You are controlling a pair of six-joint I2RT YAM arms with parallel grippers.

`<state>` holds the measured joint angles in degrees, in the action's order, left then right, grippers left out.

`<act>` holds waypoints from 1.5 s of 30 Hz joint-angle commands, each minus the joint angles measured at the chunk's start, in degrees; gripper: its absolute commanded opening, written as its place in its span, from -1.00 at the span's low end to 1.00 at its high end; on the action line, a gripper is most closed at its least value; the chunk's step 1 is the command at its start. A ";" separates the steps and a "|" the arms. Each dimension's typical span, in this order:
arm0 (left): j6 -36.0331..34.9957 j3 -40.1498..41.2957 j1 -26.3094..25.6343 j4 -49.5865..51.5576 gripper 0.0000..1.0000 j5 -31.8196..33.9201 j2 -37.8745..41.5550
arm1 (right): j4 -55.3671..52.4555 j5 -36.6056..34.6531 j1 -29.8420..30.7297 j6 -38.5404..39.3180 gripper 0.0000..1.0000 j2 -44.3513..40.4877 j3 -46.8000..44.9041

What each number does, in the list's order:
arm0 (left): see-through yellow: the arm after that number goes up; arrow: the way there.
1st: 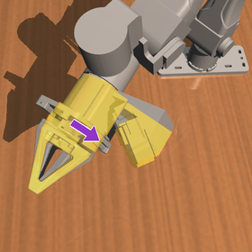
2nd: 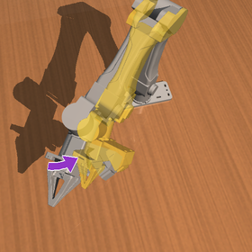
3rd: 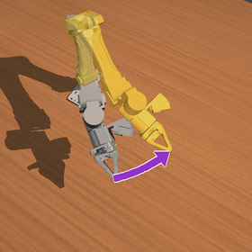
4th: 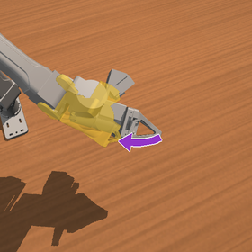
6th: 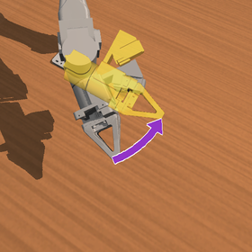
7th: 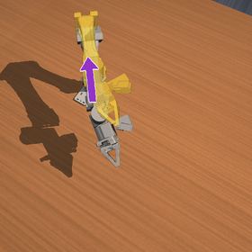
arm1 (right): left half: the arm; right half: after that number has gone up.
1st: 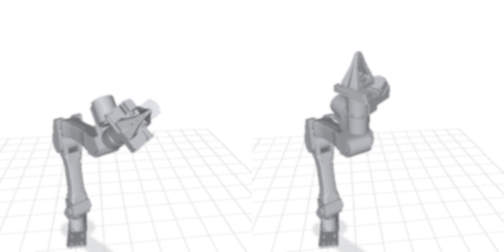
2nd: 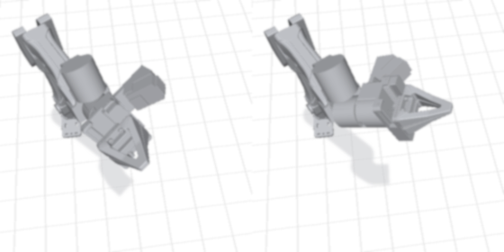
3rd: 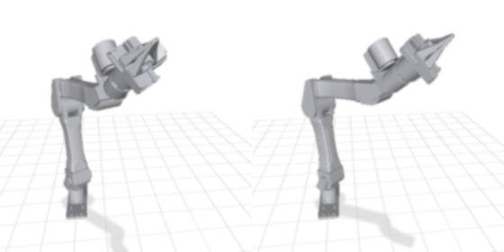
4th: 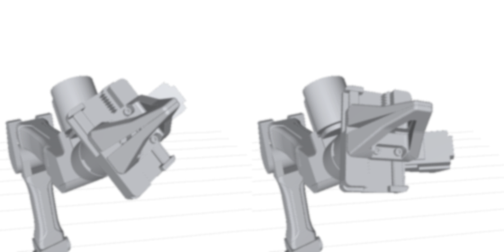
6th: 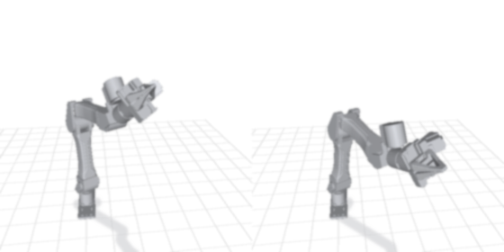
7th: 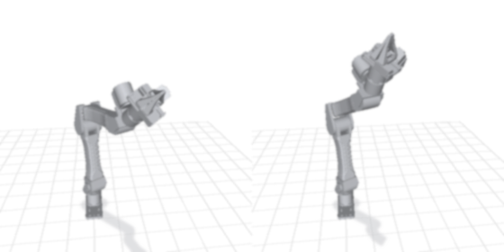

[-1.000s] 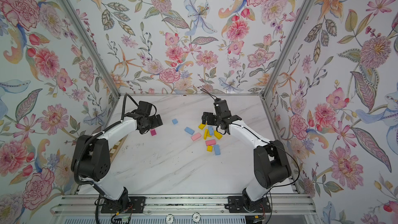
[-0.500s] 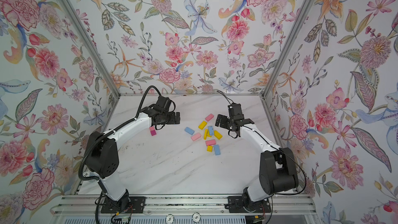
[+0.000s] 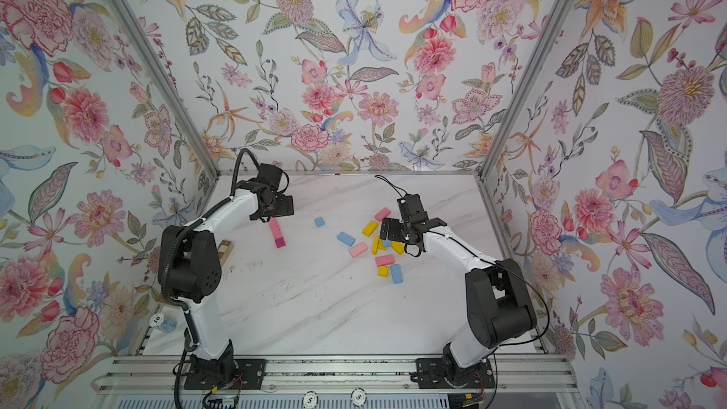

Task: Assemble the letter v with building blocks
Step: Adjust the building block at the center of the board.

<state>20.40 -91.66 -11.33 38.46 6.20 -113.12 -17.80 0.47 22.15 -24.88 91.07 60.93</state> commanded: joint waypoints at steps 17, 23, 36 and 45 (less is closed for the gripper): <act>7.74 7.19 5.90 -12.47 0.98 -13.49 -5.07 | 1.50 -0.22 2.37 0.71 0.98 -0.42 0.95; 8.25 8.59 6.06 -14.99 0.98 -14.91 -5.56 | 1.73 -0.32 2.37 0.47 0.98 -0.71 0.51; 8.69 8.69 6.50 -16.66 0.98 -16.12 -8.40 | 2.09 -0.60 2.48 -0.06 0.98 -1.29 -0.11; 8.78 10.05 6.52 -17.44 0.98 -16.78 -8.54 | 2.16 -0.64 2.56 -0.24 0.98 -0.97 0.33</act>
<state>28.42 -83.48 -5.50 20.25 -8.86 -119.63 -15.73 0.45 24.32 -24.91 91.09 61.06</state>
